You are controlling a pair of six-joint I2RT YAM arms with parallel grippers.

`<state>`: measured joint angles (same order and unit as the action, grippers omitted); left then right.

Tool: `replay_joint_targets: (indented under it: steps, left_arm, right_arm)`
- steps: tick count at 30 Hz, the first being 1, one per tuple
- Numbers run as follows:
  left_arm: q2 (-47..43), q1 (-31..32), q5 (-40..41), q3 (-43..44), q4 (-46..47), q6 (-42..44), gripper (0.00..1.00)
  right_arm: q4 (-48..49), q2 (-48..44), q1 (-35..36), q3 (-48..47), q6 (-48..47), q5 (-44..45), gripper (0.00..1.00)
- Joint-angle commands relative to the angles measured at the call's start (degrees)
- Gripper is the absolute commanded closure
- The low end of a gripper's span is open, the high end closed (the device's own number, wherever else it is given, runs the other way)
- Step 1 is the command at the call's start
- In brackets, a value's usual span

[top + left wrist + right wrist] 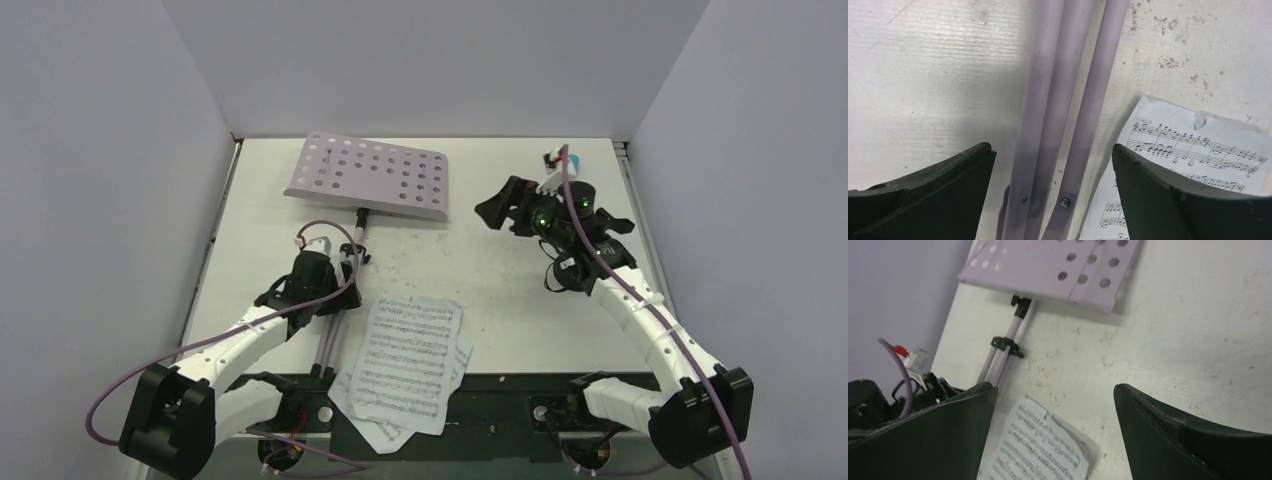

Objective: Set up the instrument practice props

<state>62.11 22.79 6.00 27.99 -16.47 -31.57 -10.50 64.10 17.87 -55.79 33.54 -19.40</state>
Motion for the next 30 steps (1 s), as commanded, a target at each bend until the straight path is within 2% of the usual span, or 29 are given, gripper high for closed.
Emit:
replay_joint_targets:
  steps: [1, 4, 10, 17, 26, 30]
  left_arm:
    - [-2.36, -0.25, -1.38, 2.75, 1.88, -1.41, 0.12]
    - [-2.59, -0.24, -0.6, 4.33, 1.36, -0.91, 0.11]
    - [-0.58, -0.53, 3.04, 7.76, -1.96, 0.01, 0.06]
    - [4.11, -0.47, 5.19, 10.38, -4.89, 1.02, 0.03]
    - [8.44, -0.4, 1.61, 9.0, -2.56, 1.61, 0.14]
    - [10.23, -0.34, 0.02, 8.32, -0.57, 1.34, 0.23]
  right_arm:
    - [3.19, 3.54, 6.64, 3.48, -0.45, -0.22, 0.1]
    - [7.19, 4.73, 10.94, 7.64, 1.04, -1.18, 0.1]
    - [16.6, 8.28, 12.19, 14.35, 5.87, -5.98, 0.1]
    - [16.35, 12.93, 11.53, 13.6, 4.08, -5.33, 0.1]
    - [26.6, 20.36, 4.29, 13.22, 8.19, -13.5, 0.1]
    - [31.49, 24.79, 1.12, 10.45, 10.47, -16.37, 0.1]
